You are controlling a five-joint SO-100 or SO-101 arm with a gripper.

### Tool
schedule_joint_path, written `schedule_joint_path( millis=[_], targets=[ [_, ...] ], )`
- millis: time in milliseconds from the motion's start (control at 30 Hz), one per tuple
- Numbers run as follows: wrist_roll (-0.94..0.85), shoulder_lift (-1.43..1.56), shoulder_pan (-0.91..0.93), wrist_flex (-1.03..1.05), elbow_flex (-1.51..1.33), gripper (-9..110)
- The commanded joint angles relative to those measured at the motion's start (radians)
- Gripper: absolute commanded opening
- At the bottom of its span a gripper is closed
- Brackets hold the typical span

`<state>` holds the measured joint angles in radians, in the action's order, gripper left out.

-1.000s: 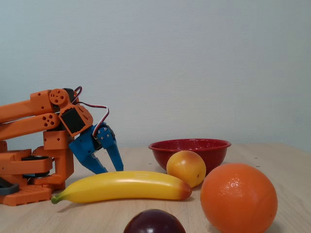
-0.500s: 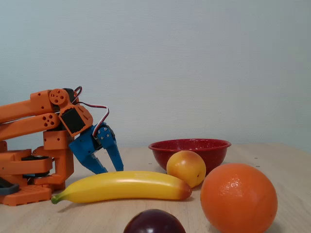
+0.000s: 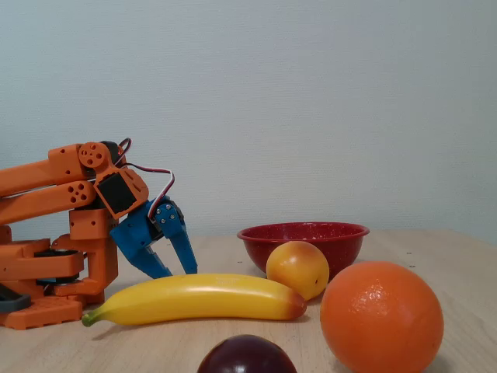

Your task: Put banana in the red bowl.

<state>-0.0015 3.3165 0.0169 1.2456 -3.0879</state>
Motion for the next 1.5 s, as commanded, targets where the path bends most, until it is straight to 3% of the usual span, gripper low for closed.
schedule_joint_path(
  millis=[0,933,1467],
  targets=[
    [-0.018,0.014,-0.014,0.018,0.018,0],
    [-0.017,0.003,-0.028,-0.015,0.021,0],
    [0.000,-0.253,-0.057,-0.021,0.316,0]
  ],
)
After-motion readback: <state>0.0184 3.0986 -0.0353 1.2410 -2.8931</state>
